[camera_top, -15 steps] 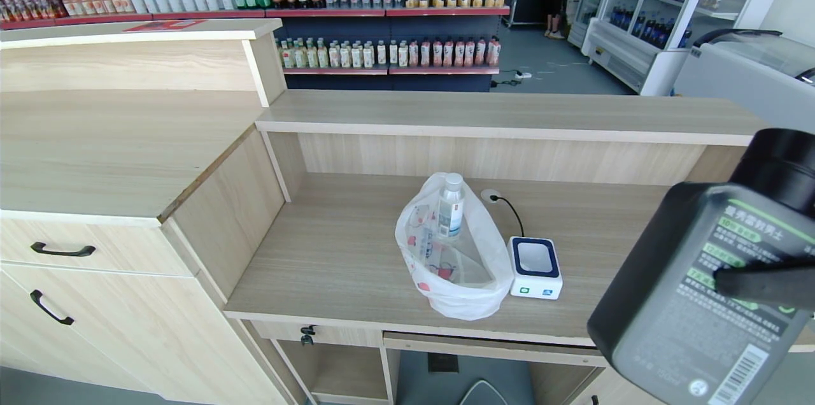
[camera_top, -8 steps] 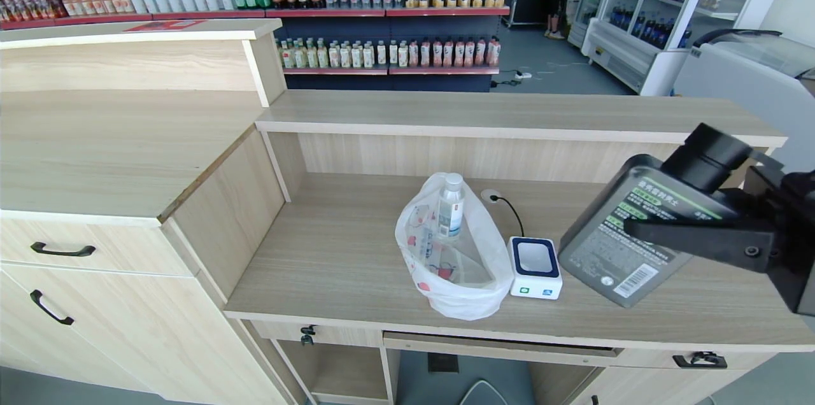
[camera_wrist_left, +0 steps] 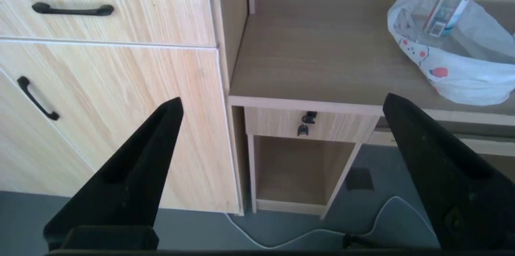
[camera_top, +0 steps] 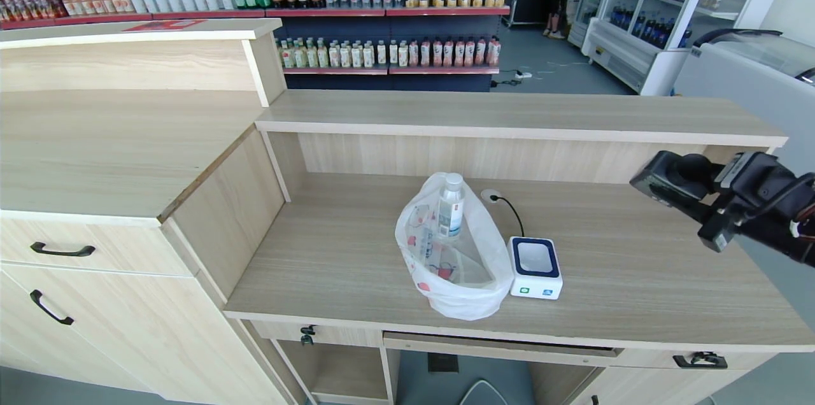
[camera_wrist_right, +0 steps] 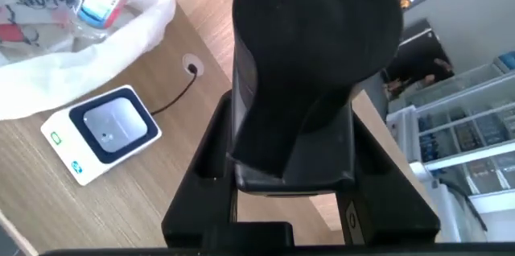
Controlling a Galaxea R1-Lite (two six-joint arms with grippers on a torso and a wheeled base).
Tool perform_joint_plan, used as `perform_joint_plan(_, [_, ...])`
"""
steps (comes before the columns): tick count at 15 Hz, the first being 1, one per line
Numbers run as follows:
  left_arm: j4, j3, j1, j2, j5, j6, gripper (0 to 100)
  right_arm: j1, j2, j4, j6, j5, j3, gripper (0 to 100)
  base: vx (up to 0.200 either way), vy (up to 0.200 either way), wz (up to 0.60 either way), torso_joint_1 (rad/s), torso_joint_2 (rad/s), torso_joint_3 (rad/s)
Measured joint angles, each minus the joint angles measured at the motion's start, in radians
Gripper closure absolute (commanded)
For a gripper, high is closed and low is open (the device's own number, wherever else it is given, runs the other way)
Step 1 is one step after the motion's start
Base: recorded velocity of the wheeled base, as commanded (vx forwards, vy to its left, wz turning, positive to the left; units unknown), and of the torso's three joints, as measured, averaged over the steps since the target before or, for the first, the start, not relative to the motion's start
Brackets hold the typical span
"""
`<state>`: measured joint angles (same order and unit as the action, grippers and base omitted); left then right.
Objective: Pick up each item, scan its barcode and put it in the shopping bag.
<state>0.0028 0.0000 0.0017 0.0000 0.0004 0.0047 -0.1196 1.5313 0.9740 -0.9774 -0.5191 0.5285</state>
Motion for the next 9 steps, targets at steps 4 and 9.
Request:
perform_joint_plan(4, [0.000, 0.000, -0.001, 0.000, 0.000, 0.000, 0, -0.026, 0.150, 0.141, -0.104, -0.006, -0.031, 100, 0.000, 0.000, 0.30, -0.001, 0.00, 0.001])
perform_joint_plan(9, [0.000, 0.000, 0.000, 0.000, 0.000, 0.000, 0, -0.036, 0.372, 0.378, -0.145, -0.026, -0.043, 100, 0.000, 0.000, 0.00, 0.000, 0.00, 0.000])
